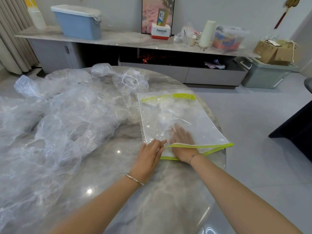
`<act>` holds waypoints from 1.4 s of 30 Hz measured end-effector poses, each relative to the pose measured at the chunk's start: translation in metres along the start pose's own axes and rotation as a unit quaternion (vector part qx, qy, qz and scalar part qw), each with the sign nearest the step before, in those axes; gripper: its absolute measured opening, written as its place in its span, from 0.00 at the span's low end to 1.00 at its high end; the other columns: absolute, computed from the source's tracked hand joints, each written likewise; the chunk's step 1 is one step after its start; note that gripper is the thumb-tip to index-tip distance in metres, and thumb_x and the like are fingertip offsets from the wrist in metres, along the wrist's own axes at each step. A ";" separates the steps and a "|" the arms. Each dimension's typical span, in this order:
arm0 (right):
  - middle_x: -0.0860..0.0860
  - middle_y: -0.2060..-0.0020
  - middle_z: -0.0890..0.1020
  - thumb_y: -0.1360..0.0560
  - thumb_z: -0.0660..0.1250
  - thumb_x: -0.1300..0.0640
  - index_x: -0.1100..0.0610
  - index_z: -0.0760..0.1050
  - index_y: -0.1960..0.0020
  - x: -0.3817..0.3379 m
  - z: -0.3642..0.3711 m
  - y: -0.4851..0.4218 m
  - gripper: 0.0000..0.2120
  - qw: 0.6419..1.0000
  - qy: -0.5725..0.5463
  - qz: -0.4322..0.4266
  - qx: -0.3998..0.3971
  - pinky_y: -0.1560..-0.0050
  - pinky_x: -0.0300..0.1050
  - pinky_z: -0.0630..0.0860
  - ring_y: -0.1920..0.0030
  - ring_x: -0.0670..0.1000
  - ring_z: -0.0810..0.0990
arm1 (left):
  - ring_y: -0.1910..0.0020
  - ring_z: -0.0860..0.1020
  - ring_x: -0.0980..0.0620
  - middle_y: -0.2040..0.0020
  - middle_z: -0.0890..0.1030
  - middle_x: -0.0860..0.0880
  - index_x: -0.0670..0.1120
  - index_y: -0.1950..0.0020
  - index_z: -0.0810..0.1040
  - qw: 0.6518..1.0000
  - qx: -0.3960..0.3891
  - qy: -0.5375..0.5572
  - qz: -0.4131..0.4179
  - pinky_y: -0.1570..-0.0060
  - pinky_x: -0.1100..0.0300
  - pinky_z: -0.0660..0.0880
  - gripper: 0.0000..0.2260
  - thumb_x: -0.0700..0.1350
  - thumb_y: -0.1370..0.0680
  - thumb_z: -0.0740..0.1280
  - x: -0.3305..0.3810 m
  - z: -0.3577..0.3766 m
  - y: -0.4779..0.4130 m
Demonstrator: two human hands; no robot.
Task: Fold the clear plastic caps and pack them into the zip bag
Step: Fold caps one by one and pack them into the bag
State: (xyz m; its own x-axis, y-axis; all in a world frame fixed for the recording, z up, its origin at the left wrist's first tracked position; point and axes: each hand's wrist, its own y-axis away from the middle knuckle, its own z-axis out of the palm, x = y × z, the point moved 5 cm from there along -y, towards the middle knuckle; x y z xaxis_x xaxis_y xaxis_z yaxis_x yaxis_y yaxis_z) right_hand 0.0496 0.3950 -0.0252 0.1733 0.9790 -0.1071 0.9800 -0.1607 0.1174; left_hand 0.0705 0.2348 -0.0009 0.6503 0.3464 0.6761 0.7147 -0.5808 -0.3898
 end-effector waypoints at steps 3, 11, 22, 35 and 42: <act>0.52 0.23 0.47 0.20 0.44 0.46 0.51 0.47 0.22 0.000 0.000 -0.025 0.27 1.000 -0.024 0.016 0.010 0.27 0.52 0.48 0.23 0.52 0.45 | 0.47 0.72 0.57 0.42 0.78 0.48 0.53 0.44 0.68 1.000 -0.001 0.001 0.003 0.49 0.59 0.62 0.11 0.51 0.19 0.48 -0.003 0.002 -0.001; 0.40 0.26 0.43 0.21 0.41 0.37 0.46 0.46 0.23 0.010 -0.002 0.059 0.30 0.991 -0.112 -0.073 -0.017 0.26 0.42 0.39 0.25 0.43 0.39 | 0.37 0.72 0.53 0.38 0.76 0.51 0.50 0.47 0.70 0.999 -0.029 -0.001 -0.044 0.39 0.49 0.63 0.17 0.56 0.21 0.46 -0.010 0.007 -0.007; 0.41 0.35 0.70 0.22 0.58 0.50 0.49 0.68 0.31 -0.046 -0.035 0.137 0.20 0.971 -0.121 -0.207 0.002 0.43 0.26 0.62 0.37 0.40 0.67 | 0.24 0.43 0.41 0.23 0.43 0.42 0.52 0.24 0.52 0.887 -0.125 -0.396 -0.200 0.27 0.49 0.40 0.33 0.65 0.25 0.37 -0.051 -0.093 0.036; 0.37 0.40 0.71 0.24 0.64 0.57 0.48 0.72 0.36 -0.121 -0.048 0.132 0.17 0.937 -0.271 -0.192 0.103 0.38 0.32 0.65 0.39 0.38 0.70 | 0.42 0.79 0.48 0.47 0.83 0.49 0.44 0.45 0.82 0.915 -0.061 -0.398 -0.006 0.35 0.51 0.65 0.28 0.50 0.42 0.81 -0.001 -0.133 0.080; 0.43 0.31 0.62 0.29 0.72 0.56 0.48 0.63 0.28 -0.128 -0.022 0.130 0.32 0.948 -0.279 -0.150 0.008 0.28 0.37 0.57 0.29 0.43 0.60 | 0.41 0.74 0.55 0.40 0.75 0.54 0.53 0.35 0.66 0.961 -0.133 -0.242 0.018 0.39 0.66 0.66 0.30 0.53 0.33 0.75 0.014 -0.118 0.121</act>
State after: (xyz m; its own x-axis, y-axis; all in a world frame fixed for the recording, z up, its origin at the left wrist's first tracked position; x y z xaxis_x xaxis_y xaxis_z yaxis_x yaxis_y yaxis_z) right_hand 0.1523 0.2519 0.0259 -0.0927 0.7624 -0.6404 0.9940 0.1085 -0.0148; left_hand 0.1357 0.0830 0.0352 0.7628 0.5873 0.2706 0.6405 -0.7438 -0.1912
